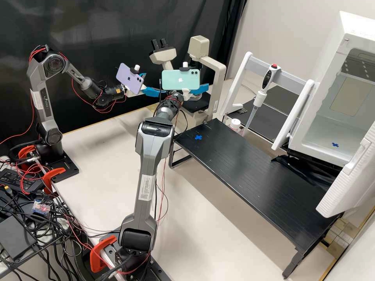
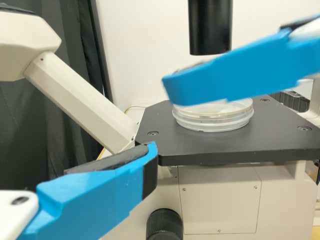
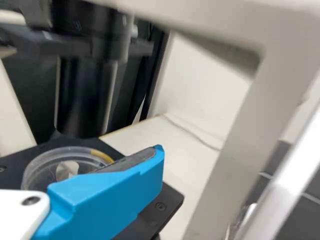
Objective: Move the petri dish to the bench
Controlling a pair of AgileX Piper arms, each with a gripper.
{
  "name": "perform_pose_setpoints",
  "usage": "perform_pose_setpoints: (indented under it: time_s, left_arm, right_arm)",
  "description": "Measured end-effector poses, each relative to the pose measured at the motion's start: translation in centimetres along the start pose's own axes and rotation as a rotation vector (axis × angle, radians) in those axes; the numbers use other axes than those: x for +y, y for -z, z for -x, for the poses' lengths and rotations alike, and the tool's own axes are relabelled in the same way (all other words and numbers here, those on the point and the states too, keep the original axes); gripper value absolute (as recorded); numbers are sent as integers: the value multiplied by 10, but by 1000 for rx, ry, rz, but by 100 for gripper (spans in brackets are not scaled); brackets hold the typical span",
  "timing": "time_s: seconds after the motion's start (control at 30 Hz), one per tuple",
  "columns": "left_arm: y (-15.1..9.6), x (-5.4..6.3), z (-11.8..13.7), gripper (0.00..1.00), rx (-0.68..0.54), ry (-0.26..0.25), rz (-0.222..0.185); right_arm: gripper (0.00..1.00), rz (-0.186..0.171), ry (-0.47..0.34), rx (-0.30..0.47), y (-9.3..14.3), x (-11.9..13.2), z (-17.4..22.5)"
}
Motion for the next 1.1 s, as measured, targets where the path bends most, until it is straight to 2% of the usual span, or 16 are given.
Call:
perform_pose_setpoints:
  time_s: [0.2,0.27,0.4,0.43,0.57,0.63,1.1]
  left_arm:
    - [0,0,0,100,0,0,0]
    - [0,0,0,100,0,0,0]
    - [0,0,0,100,0,0,0]
    - [0,0,0,100,0,0,0]
    - [0,0,0,100,0,0,0]
    - [0,0,0,100,0,0,0]
    - [0,0,0,100,0,0,0]
  right_arm:
    - [100,-48,62,-38,-13,-25,-22]
    - [100,-66,65,-56,-20,-30,-27]
    - [100,-82,67,-75,-28,-33,-31]
    - [0,-90,68,-79,-30,-35,-32]
    - [0,-126,72,-93,-36,-38,-32]
    - [0,-133,76,-99,-39,-41,-31]
    - [0,-120,63,-114,-46,-48,-24]
